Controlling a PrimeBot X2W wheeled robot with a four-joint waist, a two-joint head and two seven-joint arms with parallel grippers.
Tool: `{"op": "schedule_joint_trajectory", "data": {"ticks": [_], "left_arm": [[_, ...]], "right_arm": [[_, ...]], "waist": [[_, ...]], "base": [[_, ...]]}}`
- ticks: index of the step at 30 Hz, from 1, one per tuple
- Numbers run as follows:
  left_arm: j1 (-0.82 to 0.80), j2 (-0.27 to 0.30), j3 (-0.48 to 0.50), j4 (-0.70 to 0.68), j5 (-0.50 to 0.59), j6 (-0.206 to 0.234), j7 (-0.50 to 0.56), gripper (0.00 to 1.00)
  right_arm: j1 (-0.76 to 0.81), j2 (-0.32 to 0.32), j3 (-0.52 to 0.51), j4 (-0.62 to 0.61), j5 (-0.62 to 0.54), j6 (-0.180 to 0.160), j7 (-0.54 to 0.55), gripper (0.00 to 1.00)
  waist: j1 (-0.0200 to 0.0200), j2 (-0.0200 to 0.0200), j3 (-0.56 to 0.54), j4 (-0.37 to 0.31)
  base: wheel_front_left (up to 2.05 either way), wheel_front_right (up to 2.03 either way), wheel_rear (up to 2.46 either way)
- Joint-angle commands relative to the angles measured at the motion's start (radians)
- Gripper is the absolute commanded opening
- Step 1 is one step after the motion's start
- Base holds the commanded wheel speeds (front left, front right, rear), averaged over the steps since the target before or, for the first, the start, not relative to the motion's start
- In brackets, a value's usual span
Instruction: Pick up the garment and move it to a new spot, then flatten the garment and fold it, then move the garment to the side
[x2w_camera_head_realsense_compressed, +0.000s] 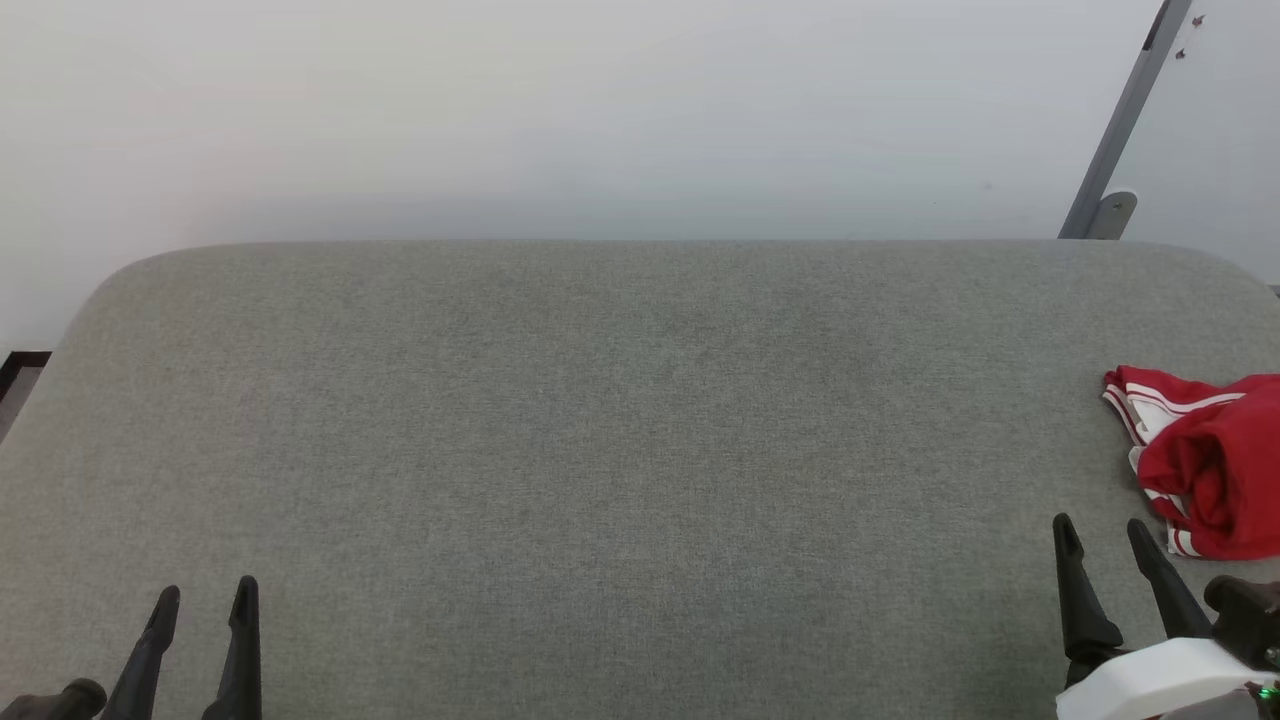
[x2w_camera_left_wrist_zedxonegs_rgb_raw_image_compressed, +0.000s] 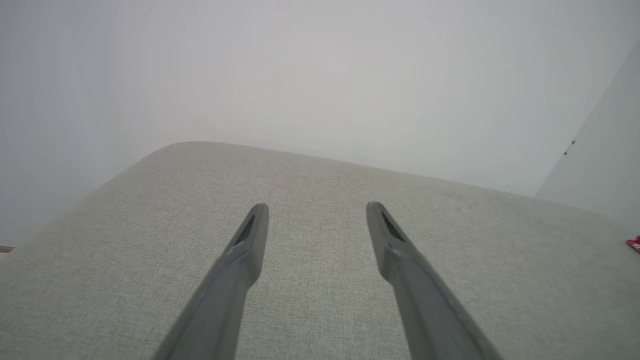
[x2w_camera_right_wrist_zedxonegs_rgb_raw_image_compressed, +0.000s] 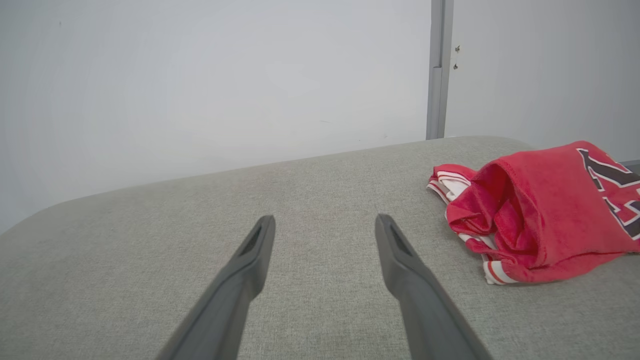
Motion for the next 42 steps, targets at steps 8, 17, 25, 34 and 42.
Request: {"op": "schedule_joint_trajectory", "data": {"ticks": [8, 17, 25, 34, 42], "left_arm": [[0.010, 0.011, -0.019, -0.003, -0.028, -0.003, -0.005, 1.00], [0.000, -0.025, -0.030, 0.031, -0.042, 0.000, 0.004, 0.00], [-0.035, -0.050, -0.019, 0.044, -0.161, 0.000, 0.044, 0.00], [-0.071, -0.075, -0.008, 0.059, -0.282, 0.000, 0.085, 0.00], [-0.099, -0.097, 0.002, 0.068, -0.378, -0.001, 0.117, 0.00]], "right_arm": [[0.018, 0.009, -0.014, -0.024, 0.000, -0.001, 0.006, 1.00], [0.027, 0.020, -0.015, 0.005, 0.005, 0.000, 0.017, 0.00], [0.003, 0.027, -0.018, 0.011, 0.144, 0.000, 0.046, 0.00], [-0.017, 0.034, -0.016, 0.011, 0.287, 0.000, 0.071, 0.00], [-0.034, 0.040, -0.016, 0.014, 0.402, 0.000, 0.091, 0.00]], "waist": [[0.0000, -0.0001, 0.001, 0.001], [0.0000, -0.0001, 0.003, 0.001], [0.0000, -0.0001, 0.005, -0.004], [0.0000, -0.0001, 0.008, -0.009], [0.0000, -0.0001, 0.011, -0.014]], "base": [[0.00, 0.00, 0.00], [0.00, 0.00, 0.00], [0.00, 0.00, 0.00], [0.00, 0.00, 0.00], [0.00, 0.00, 0.00]]}}
